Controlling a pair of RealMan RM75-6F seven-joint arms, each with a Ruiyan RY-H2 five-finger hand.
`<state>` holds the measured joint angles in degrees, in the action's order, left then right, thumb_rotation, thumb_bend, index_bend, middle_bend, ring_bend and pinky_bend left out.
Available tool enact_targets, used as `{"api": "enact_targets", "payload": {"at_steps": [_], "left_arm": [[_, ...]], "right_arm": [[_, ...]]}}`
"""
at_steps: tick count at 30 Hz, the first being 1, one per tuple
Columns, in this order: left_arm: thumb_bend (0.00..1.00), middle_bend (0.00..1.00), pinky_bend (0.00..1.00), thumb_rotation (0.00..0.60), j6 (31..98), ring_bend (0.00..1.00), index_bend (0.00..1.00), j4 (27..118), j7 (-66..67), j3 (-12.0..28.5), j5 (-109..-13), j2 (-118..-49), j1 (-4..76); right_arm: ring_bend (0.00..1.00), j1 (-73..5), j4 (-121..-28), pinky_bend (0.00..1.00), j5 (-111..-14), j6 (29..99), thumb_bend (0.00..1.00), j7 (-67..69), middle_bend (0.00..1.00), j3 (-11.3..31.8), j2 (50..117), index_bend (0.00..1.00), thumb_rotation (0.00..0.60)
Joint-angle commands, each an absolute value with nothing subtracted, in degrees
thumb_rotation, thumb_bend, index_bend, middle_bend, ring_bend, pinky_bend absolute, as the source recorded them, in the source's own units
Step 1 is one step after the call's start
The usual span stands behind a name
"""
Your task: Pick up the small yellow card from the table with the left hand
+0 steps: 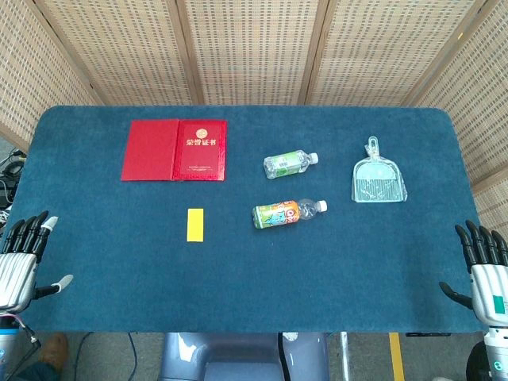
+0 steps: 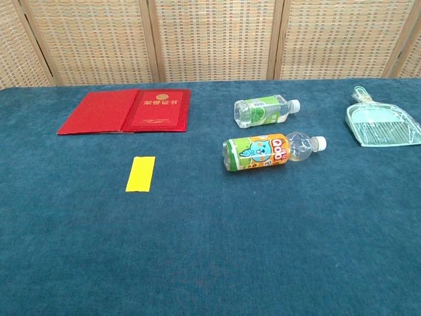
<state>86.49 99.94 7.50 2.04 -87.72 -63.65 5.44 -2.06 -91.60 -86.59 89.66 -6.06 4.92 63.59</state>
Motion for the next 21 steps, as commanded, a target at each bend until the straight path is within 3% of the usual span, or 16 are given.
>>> {"api": "enact_targets", "payload": {"at_steps": [1, 9, 17, 21], "left_arm": [[0.0, 0.0, 0.0, 0.6, 86.17, 0.0, 0.0, 99.79, 7.61, 2.06, -87.56, -63.78, 5.58], [0.0, 0.0, 0.0, 0.6, 80.04, 0.0, 0.0, 97.5, 8.38, 3.83, -85.06, -66.45, 9.65], [0.0, 0.0, 0.0, 0.6, 67.75, 0.0, 0.0, 85.06, 0.95, 7.82, -86.15, -77.57, 21.78], [0.0, 0.0, 0.0, 0.6, 59.84, 0.0, 0.12, 79.01, 1.01, 9.12, -84.13, -83.7, 28.03]], "right_arm": [[0.0, -2.07, -91.69, 0.0, -86.48, 89.5, 0.0, -5.89, 0.0, 4.91, 63.5, 0.0, 0.6], [0.0, -1.89, -92.06, 0.0, -85.92, 89.73, 0.0, -4.77, 0.0, 5.33, 62.86, 0.0, 0.6], [0.0, -2.52, -91.35, 0.0, -83.71, 87.76, 0.0, -3.76, 0.0, 6.05, 62.63, 0.0, 0.6], [0.0, -2.77, -90.84, 0.0, -82.58, 86.93, 0.0, -3.47, 0.0, 6.41, 62.69, 0.0, 0.6]]}}
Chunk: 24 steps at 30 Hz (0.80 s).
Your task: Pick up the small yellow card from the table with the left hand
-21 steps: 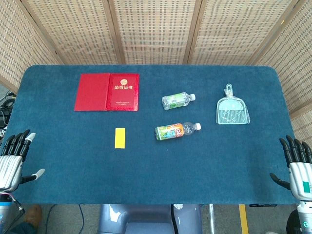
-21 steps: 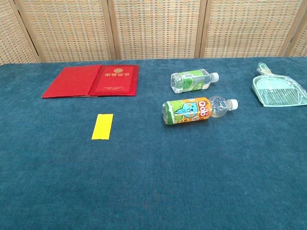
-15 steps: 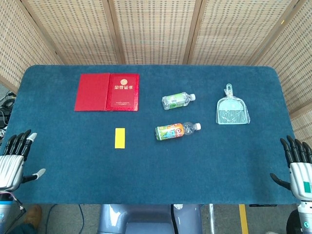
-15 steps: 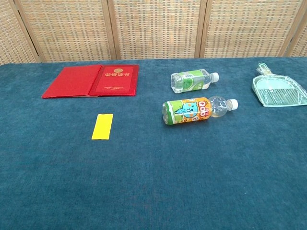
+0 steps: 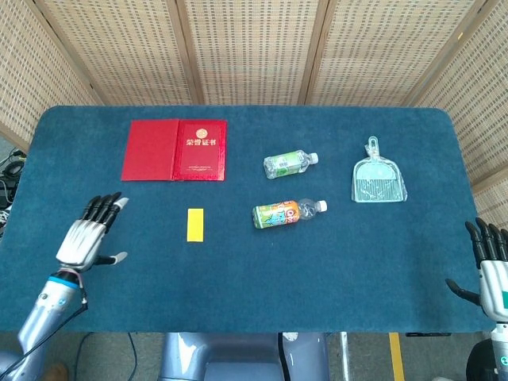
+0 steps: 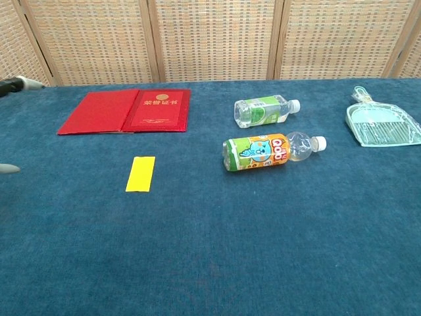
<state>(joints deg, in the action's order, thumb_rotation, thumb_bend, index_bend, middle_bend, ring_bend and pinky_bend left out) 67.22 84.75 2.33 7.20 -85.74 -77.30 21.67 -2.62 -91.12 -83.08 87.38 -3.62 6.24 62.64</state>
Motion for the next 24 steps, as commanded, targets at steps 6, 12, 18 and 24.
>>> {"api": "enact_targets", "payload": {"at_steps": [6, 12, 18, 24], "left_arm": [[0.0, 0.0, 0.0, 0.6, 54.63, 0.0, 0.31, 72.03, 0.7, 9.44, -82.7, -90.88, 33.11], [0.01, 0.0, 0.0, 0.6, 52.67, 0.0, 0.35, 67.41, 1.38, 9.37, -81.32, -95.69, 35.64], [0.07, 0.0, 0.0, 0.6, 52.9, 0.0, 0.36, 65.25, 1.63, 9.23, -81.01, -97.46, 37.03], [0.09, 0.0, 0.0, 0.6, 52.88, 0.0, 0.38, 63.16, 1.13, 8.71, -80.32, -98.99, 37.62]], "right_arm": [[0.0, -3.39, -89.59, 0.0, -80.37, 84.8, 0.0, -2.87, 0.0, 6.91, 62.99, 0.01, 0.6], [0.0, -3.67, -88.95, 0.0, -79.23, 83.94, 0.0, -2.38, 0.0, 7.29, 63.08, 0.01, 0.6], [0.0, -3.93, -88.52, 0.0, -78.61, 83.17, 0.0, -1.98, 0.0, 7.39, 63.12, 0.01, 0.6], [0.0, -4.0, -88.49, 0.0, -78.48, 82.97, 0.0, -1.8, 0.0, 7.37, 63.09, 0.01, 0.6]]}}
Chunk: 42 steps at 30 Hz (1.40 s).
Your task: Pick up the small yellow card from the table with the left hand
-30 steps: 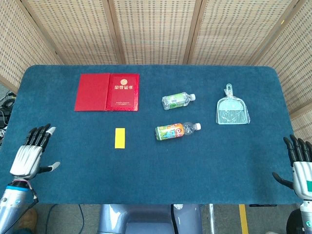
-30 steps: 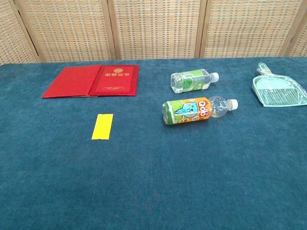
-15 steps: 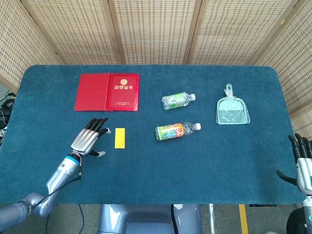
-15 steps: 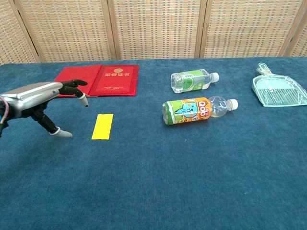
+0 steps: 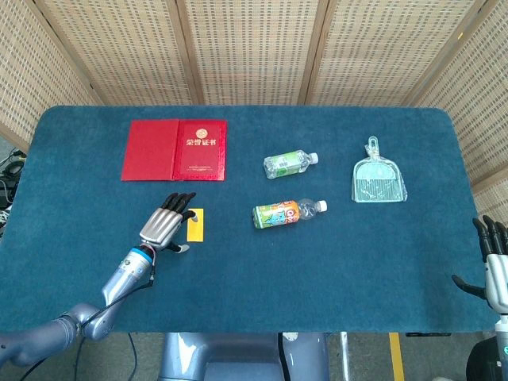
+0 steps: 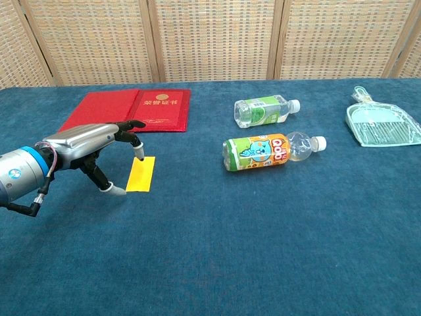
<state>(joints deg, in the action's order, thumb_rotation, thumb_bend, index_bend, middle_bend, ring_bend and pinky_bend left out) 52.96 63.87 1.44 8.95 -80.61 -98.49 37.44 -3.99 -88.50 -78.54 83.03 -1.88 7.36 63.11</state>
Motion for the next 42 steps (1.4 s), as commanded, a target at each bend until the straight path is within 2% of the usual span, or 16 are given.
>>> {"api": "enact_targets", "payload": {"at_steps": [1, 28, 37, 42], "left_arm": [[0.08, 0.0, 0.0, 0.6, 52.95, 0.0, 0.38, 62.93, 1.06, 8.67, -80.28, -99.12, 37.65], [0.09, 0.0, 0.0, 0.6, 51.26, 0.0, 0.38, 53.92, -0.17, 9.82, -77.45, -105.47, 41.64], [0.09, 0.0, 0.0, 0.6, 51.24, 0.0, 0.38, 52.87, 0.39, 11.32, -76.46, -105.77, 43.09], [0.09, 0.0, 0.0, 0.6, 52.92, 0.0, 0.38, 55.21, 0.48, 12.65, -76.35, -104.1, 43.48]], "right_arm": [[0.0, -4.0, -88.48, 0.0, -78.45, 82.94, 0.0, -1.76, 0.0, 7.37, 63.07, 0.01, 0.6], [0.0, -4.32, -88.2, 0.0, -77.52, 81.73, 0.0, -1.28, 0.0, 7.29, 63.01, 0.01, 0.6], [0.0, -4.25, -88.29, 0.0, -77.63, 81.89, 0.0, -1.12, 0.0, 7.24, 62.89, 0.01, 0.6], [0.0, -4.22, -88.29, 0.0, -77.58, 81.86, 0.0, -0.99, 0.0, 7.21, 62.82, 0.02, 0.6]]}}
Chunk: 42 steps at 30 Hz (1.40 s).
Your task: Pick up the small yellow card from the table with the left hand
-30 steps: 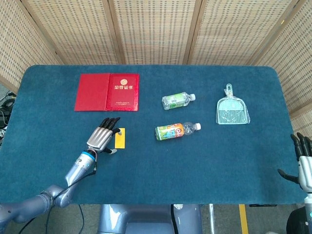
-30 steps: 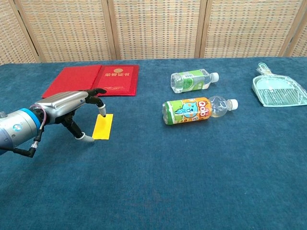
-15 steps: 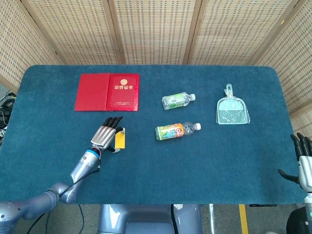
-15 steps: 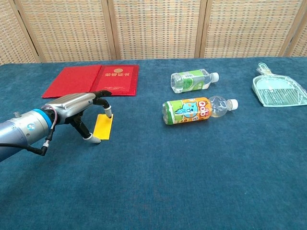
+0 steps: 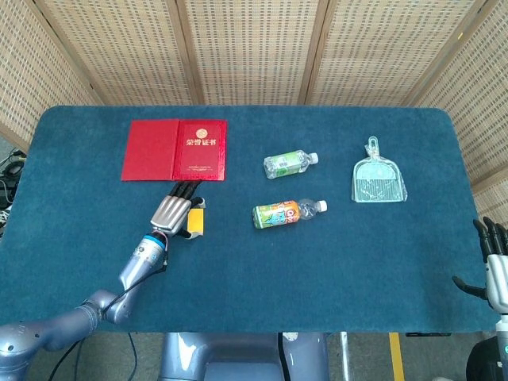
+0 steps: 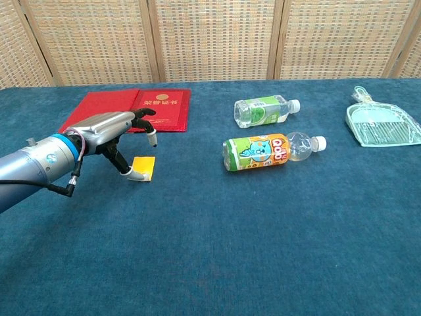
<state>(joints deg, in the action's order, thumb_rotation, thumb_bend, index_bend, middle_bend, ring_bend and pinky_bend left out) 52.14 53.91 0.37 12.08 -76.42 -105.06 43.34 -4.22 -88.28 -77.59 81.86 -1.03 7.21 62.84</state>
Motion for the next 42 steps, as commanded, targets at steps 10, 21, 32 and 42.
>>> {"api": "enact_targets", "payload": {"at_steps": [10, 21, 32, 42], "left_arm": [[0.08, 0.0, 0.0, 0.6, 54.94, 0.0, 0.38, 62.34, 0.94, 12.62, -76.13, -99.27, 42.28], [0.08, 0.0, 0.0, 0.6, 50.7, 0.0, 0.42, 67.19, 0.94, 8.04, -75.21, -95.92, 40.58], [0.17, 0.0, 0.0, 0.6, 51.07, 0.0, 0.47, 64.42, 1.24, 8.27, -74.73, -98.58, 41.06], [0.24, 0.0, 0.0, 0.6, 50.75, 0.0, 0.48, 64.84, 1.85, 8.25, -74.12, -98.67, 41.26]], "right_arm": [[0.0, -4.22, -88.31, 0.0, -77.59, 81.78, 0.0, -0.97, 0.0, 7.13, 62.78, 0.03, 0.6], [0.0, -4.36, -88.49, 0.0, -77.42, 81.39, 0.0, -1.11, 0.0, 7.05, 62.76, 0.03, 0.6], [0.0, -4.4, -88.3, 0.0, -77.27, 81.19, 0.0, -0.69, 0.0, 7.07, 62.71, 0.03, 0.6], [0.0, -4.46, -88.36, 0.0, -77.32, 81.05, 0.0, -0.74, 0.0, 6.98, 62.69, 0.03, 0.6]]}}
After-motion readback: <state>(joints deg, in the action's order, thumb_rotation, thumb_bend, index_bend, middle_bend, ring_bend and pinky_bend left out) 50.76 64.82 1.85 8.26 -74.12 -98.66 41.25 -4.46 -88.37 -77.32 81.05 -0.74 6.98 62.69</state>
